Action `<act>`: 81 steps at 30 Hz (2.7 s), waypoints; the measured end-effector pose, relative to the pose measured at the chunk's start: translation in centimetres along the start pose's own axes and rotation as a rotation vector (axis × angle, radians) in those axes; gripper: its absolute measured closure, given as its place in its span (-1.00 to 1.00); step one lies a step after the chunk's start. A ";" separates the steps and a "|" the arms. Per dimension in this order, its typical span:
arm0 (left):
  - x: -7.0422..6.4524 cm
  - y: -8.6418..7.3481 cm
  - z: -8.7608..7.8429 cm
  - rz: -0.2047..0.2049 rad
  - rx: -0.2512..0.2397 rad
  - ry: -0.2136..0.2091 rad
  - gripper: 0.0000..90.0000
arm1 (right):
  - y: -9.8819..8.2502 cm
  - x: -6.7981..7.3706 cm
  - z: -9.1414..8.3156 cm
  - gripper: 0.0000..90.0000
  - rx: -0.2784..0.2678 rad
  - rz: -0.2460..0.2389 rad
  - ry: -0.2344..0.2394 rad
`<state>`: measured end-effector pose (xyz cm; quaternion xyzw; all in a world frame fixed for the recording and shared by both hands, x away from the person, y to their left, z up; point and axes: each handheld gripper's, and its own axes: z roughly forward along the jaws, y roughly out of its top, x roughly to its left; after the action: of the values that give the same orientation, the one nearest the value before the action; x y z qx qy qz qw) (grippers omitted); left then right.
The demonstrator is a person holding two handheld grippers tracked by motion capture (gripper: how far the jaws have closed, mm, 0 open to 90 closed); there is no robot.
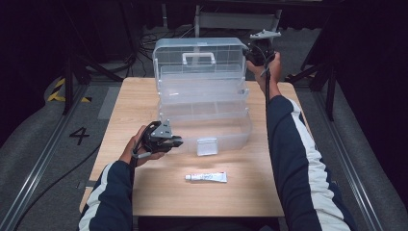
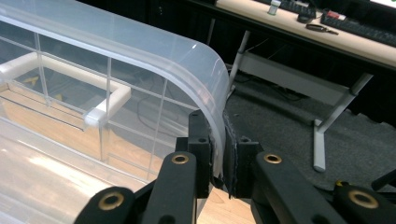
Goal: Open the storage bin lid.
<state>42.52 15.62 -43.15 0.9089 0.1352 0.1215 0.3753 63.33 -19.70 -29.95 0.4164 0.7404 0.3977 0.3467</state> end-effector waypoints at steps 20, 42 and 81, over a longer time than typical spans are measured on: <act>-0.7 0.6 0.3 0.014 0.015 0.027 0.69 | -0.7 -1.7 2.0 0.85 0.024 0.021 -0.005; -0.8 1.0 0.5 0.031 0.020 0.055 0.63 | -2.1 -3.6 3.1 0.82 0.053 0.022 0.007; -0.6 0.8 0.5 0.025 0.003 0.041 0.53 | -5.3 -5.9 7.3 0.77 0.217 0.083 0.028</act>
<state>42.27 14.58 -43.03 0.9083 0.1318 0.1444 0.3698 70.14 -24.51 -36.79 0.4763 0.7660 0.3349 0.2724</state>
